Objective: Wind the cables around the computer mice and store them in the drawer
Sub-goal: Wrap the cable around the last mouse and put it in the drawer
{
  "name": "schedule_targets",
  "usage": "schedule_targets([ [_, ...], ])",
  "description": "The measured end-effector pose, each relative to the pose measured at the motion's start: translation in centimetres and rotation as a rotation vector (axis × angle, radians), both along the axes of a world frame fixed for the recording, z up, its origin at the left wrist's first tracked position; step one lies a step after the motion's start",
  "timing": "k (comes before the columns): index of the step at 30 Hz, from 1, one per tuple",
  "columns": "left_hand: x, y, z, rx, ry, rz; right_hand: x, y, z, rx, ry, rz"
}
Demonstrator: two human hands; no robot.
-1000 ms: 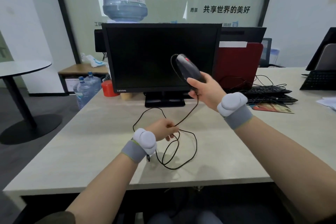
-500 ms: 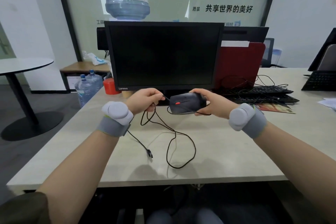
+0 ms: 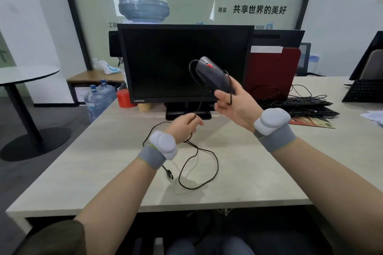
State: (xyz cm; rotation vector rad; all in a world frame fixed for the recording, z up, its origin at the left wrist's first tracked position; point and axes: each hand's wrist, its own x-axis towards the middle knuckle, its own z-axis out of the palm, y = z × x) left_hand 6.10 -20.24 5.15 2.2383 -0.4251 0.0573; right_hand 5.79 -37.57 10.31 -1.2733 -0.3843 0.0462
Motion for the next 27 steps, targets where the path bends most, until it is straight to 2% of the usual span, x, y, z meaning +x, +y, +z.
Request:
schedule_targets([
  [2,-0.5,-0.6,0.0,0.194,-0.033,-0.011,0.7,-0.5,0.1,-0.076,0.002,-0.194],
  [4,-1.3,-1.2,0.5,0.345,-0.072,-0.025,1.4,-1.0,-0.4,-0.256,-0.054,-0.363],
  [7,-2.3,-1.7,1.6,0.52,-0.074,-0.035,2.0,-1.6,-1.4,-0.566,-0.218,-0.531],
  [10,-3.0,-1.5,2.7,0.571,-0.103,-0.079,2.1,-2.2,-2.1,-0.988,-0.353,-0.612],
  [13,-3.3,-0.6,4.2,0.535,-0.186,-0.156,1.5,-2.4,-2.7,-1.302,-0.473,-0.519],
  [16,-2.7,0.6,5.6,0.476,-0.234,-0.167,0.7,-2.5,-2.8,-1.424,-0.549,-0.295],
  [19,-1.8,2.2,6.6,0.28,-0.26,-0.118,0.0,-2.4,-2.7,-1.509,-0.575,-0.113],
  [21,-1.1,3.2,6.9,0.154,-0.285,-0.107,-0.7,-2.1,-2.9,-1.491,-0.528,0.003],
  [22,-0.7,3.6,6.9,0.116,-0.286,-0.106,-1.1,-1.9,-2.8,-1.404,-0.46,0.08],
  [25,0.0,3.8,5.9,0.019,-0.298,-0.059,-2.3,-1.3,-2.1,-0.964,-0.207,0.323],
  [27,0.4,3.3,5.1,-0.133,-0.218,-0.027,-2.6,-1.0,-1.7,-0.692,-0.149,0.342],
])
